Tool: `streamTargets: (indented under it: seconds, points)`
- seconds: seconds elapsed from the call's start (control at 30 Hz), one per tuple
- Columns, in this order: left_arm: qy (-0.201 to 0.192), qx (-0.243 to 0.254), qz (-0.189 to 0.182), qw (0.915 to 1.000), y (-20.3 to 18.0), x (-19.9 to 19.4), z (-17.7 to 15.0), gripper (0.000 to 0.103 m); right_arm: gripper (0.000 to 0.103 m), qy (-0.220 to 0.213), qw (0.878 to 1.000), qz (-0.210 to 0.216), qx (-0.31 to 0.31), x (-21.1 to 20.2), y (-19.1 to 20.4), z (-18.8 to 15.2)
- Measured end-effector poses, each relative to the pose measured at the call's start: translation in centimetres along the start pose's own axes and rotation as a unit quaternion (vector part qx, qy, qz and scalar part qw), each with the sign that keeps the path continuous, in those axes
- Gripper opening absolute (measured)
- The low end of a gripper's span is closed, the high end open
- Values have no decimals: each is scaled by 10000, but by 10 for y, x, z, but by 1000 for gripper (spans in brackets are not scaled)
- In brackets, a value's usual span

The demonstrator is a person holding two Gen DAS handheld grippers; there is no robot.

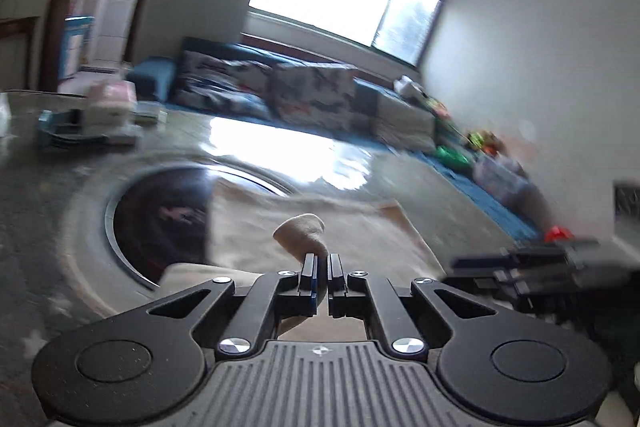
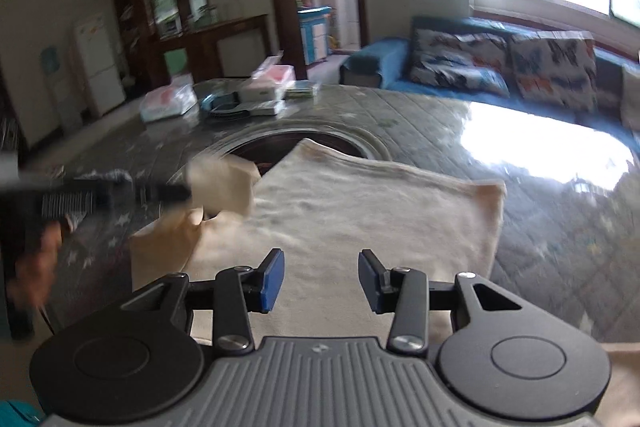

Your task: Fold clothes

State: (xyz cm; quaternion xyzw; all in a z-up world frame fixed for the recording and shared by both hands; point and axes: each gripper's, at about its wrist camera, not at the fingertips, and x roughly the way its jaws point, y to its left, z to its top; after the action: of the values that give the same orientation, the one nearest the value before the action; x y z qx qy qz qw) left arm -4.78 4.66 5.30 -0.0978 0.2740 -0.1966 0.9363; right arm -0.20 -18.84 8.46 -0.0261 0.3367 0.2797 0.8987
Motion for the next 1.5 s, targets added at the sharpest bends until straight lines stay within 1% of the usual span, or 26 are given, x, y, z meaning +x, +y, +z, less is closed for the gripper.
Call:
streamTargets:
  seconds: [0.1, 0.2, 0.27, 0.37, 0.43, 0.57, 0.63, 0.67, 0.73, 0.77, 0.8, 0.83, 0.87, 0.93, 1.03, 1.13, 1.27, 1.37, 1.43, 1.5]
  points:
    - [320, 444, -158, 9984, -25, 15, -19, 5, 42, 160, 9993, 70, 325, 4, -10, -4]
    - [549, 952, -196, 9937, -43, 21, -34, 7, 42, 354, 9977, 183, 545, 13, -15, -9]
    - [559, 1237, -173, 9906, -49, 16, -41, 8, 42, 468, 9966, 253, 625, 20, -14, -12]
    - [434, 1482, -26, 9880, -45, 3, -45, 11, 42, 642, 9947, 346, 721, 31, -12, -16]
    - [362, 1515, 192, 9876, -33, -6, -45, 17, 42, 714, 9942, 383, 708, 37, -9, -17]
    - [290, 1346, 841, 9869, -3, -19, -45, 25, 41, 790, 9940, 428, 627, 51, 1, -16]
    - [257, 1218, 1198, 9850, 11, -25, -46, 33, 36, 851, 9938, 442, 571, 58, 7, -15]
    - [242, 1141, 1372, 9837, 18, -28, -47, 35, 35, 886, 9936, 447, 539, 62, 9, -15]
    - [233, 970, 1566, 9826, 29, -34, -49, 44, 31, 920, 9940, 422, 422, 66, 15, -15]
    - [230, 889, 1650, 9820, 34, -36, -50, 46, 29, 929, 9942, 402, 353, 68, 18, -15]
    - [235, 848, 1701, 9815, 37, -38, -51, 49, 22, 941, 9943, 399, 305, 69, 21, -14]
    - [242, 814, 1744, 9810, 39, -39, -52, 50, 12, 957, 9941, 422, 287, 69, 23, -14]
    - [259, 802, 1755, 9809, 40, -40, -53, 51, 10, 965, 9941, 414, 259, 69, 25, -13]
    - [295, 799, 1745, 9810, 39, -37, -55, 57, 4, 912, 9954, 288, 71, 66, 30, -11]
    - [334, 868, 1735, 9804, 36, -32, -57, 60, 4, 707, 9972, 217, -142, 55, 35, -3]
    - [365, 972, 1742, 9792, 32, -26, -59, 60, 4, 328, 9981, -23, -523, 31, 41, 15]
    - [342, 1132, 1747, 9775, 28, -24, -60, 60, 3, -81, 9948, -334, -955, -3, 45, 38]
    - [335, 1384, 1760, 9740, 22, -23, -61, 58, 3, -260, 9920, -569, -1094, -23, 42, 48]
    - [302, 1524, 1752, 9722, 19, -23, -62, 58, 3, -297, 9909, -717, -1100, -31, 36, 48]
    - [282, 1625, 1710, 9714, 16, -25, -64, 57, 3, -231, 9909, -901, -978, -37, 25, 43]
